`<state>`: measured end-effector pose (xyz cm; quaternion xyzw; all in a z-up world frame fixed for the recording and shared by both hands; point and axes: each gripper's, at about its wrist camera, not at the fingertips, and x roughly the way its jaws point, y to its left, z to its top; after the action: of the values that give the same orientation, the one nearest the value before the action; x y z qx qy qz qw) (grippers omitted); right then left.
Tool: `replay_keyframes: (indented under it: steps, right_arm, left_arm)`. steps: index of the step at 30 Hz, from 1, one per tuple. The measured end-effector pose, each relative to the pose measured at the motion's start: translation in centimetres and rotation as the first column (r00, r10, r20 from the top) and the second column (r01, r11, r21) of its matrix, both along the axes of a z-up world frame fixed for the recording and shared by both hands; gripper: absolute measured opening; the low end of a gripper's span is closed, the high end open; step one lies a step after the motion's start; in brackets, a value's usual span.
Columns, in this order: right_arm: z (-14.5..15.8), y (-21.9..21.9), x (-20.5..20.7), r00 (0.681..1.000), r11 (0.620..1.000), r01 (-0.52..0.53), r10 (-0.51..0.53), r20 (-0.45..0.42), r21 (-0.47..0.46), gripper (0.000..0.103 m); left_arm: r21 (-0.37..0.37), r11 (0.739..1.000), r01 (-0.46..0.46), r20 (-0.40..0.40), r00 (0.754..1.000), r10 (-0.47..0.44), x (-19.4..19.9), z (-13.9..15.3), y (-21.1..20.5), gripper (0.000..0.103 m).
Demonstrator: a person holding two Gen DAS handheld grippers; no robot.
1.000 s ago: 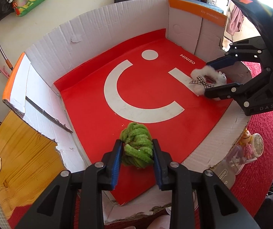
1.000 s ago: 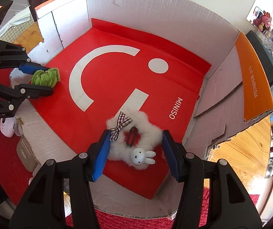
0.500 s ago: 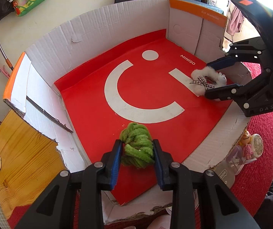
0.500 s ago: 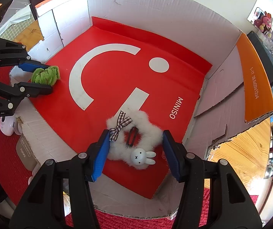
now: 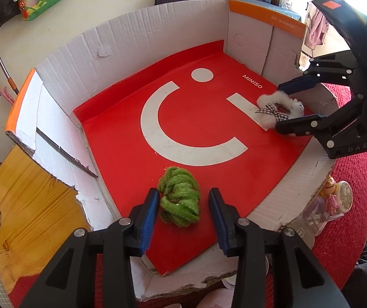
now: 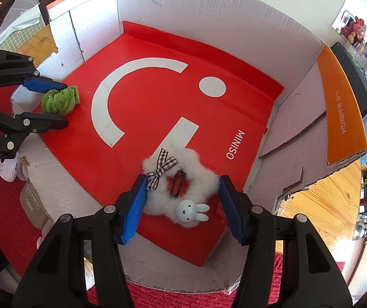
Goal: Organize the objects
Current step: 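Lower the green plush into the box while the right tool lowers the bunny beside it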
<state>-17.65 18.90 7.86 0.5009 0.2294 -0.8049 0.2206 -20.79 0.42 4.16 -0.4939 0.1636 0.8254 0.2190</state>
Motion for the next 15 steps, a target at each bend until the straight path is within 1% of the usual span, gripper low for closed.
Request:
replay_keyframes:
  steps: [3,15]
  right_arm:
    - [0.2,0.1,0.5,1.000,1.000,0.001,-0.001,-0.014,0.009,0.059]
    - [1.2,0.5,2.3,1.000,1.000,0.009,-0.010,-0.018,-0.002,0.060]
  left_arm:
    - [-0.001,1.000,0.001,-0.001,1.000,-0.001,0.0,0.1,0.0,0.042]
    - [0.012,1.000,0.001,-0.003,1.000,-0.001,0.1,0.6,-0.1,0.043]
